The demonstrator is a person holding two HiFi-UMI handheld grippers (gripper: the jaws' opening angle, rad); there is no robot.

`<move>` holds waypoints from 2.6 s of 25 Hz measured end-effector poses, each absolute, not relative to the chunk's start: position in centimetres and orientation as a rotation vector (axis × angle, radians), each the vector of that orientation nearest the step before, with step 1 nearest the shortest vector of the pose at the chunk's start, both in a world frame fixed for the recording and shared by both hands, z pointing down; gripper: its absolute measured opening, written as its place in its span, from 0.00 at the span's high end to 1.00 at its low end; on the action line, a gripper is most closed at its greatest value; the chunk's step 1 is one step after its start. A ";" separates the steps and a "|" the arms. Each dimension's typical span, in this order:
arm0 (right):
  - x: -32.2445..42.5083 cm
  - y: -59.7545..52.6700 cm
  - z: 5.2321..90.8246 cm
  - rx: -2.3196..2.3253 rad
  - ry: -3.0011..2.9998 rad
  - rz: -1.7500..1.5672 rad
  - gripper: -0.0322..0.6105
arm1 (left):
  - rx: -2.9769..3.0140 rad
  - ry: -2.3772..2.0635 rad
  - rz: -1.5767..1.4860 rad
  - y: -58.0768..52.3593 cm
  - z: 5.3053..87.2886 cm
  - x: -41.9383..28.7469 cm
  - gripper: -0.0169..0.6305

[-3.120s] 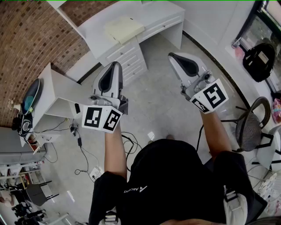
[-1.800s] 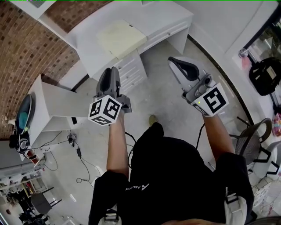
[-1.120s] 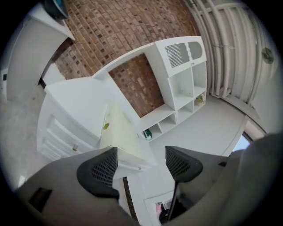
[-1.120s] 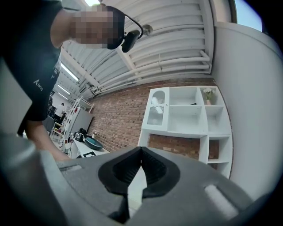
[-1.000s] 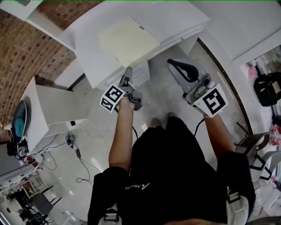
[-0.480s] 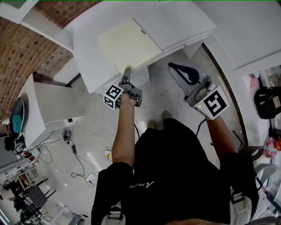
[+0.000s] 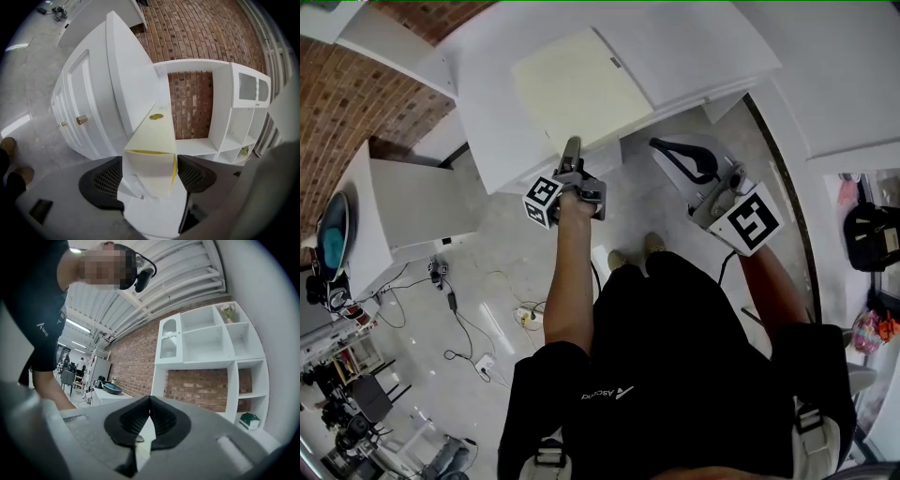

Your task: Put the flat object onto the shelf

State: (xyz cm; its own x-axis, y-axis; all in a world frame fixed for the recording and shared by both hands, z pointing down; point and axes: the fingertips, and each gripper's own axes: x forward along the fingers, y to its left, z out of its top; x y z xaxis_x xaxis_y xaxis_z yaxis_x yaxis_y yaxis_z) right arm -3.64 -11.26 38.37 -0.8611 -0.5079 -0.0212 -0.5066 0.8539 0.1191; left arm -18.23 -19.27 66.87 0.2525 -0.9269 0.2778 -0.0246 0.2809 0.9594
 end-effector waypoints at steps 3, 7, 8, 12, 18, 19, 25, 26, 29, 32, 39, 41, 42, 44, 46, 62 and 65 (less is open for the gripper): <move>-3.5 -11.8 39.4 0.820 -2.994 -0.169 0.95 | 1.104 -1.126 -0.846 -20.4 67.0 -18.2 0.42; -2.5 -12.2 40.4 0.829 -2.978 -0.155 0.95 | 1.125 -1.105 -0.892 -21.7 66.7 -17.3 0.42; -2.3 -12.1 40.5 0.831 -2.975 -0.155 0.95 | 1.129 -1.100 -0.902 -21.9 66.7 -17.2 0.42; -1.9 -12.1 41.2 0.844 -2.954 -0.139 0.95 | 1.145 -1.084 -0.933 -22.4 66.7 -17.2 0.43; -1.8 -12.0 41.7 0.850 -2.944 -0.119 0.95 | 1.136 -1.066 -0.948 -22.9 66.3 -17.1 0.52; -1.8 -12.0 41.8 0.853 -2.944 -0.114 0.95 | 1.136 -1.067 -0.948 -22.9 66.2 -17.1 0.53; -1.6 -12.1 41.8 0.870 -2.950 -0.108 0.95 | 1.188 -1.061 -0.945 -22.8 64.5 -17.2 0.55; -1.6 -12.1 41.8 0.874 -2.951 -0.107 0.95 | 1.203 -1.060 -0.948 -22.8 63.9 -17.4 0.55; -1.4 -12.3 41.7 0.886 -2.957 -0.110 0.95 | 1.239 -1.054 -0.950 -22.7 61.2 -17.5 0.55; -0.7 -12.7 41.1 0.904 -2.963 -0.122 0.95 | 1.273 -1.036 -0.941 -22.4 57.7 -17.1 0.55; 1.3 -13.5 38.0 0.936 -2.976 -0.235 0.95 | 1.358 -0.980 -0.936 -21.0 48.2 -15.9 0.55; 2.1 -13.6 37.3 0.939 -2.976 -0.269 0.95 | 1.371 -0.959 -0.942 -20.6 45.5 -15.1 0.54; 2.4 -13.6 36.9 0.939 -2.976 -0.287 0.95 | 1.376 -0.954 -0.944 -20.4 44.3 -14.8 0.54; 3.1 -13.5 36.3 0.938 -2.976 -0.325 0.95 | 1.391 -0.945 -0.949 -20.0 42.2 -14.1 0.54; 3.9 -13.4 35.5 0.936 -2.977 -0.360 0.95 | 1.410 -0.936 -0.961 -19.7 40.3 -13.4 0.54; 9.1 -13.8 28.7 0.969 -2.830 -0.784 0.95 | 1.525 -0.854 -1.043 -21.7 27.3 -6.9 0.54; 10.1 -14.9 26.4 0.983 -2.745 -0.925 0.92 | 1.542 -0.851 -1.049 -22.9 25.1 -5.8 0.54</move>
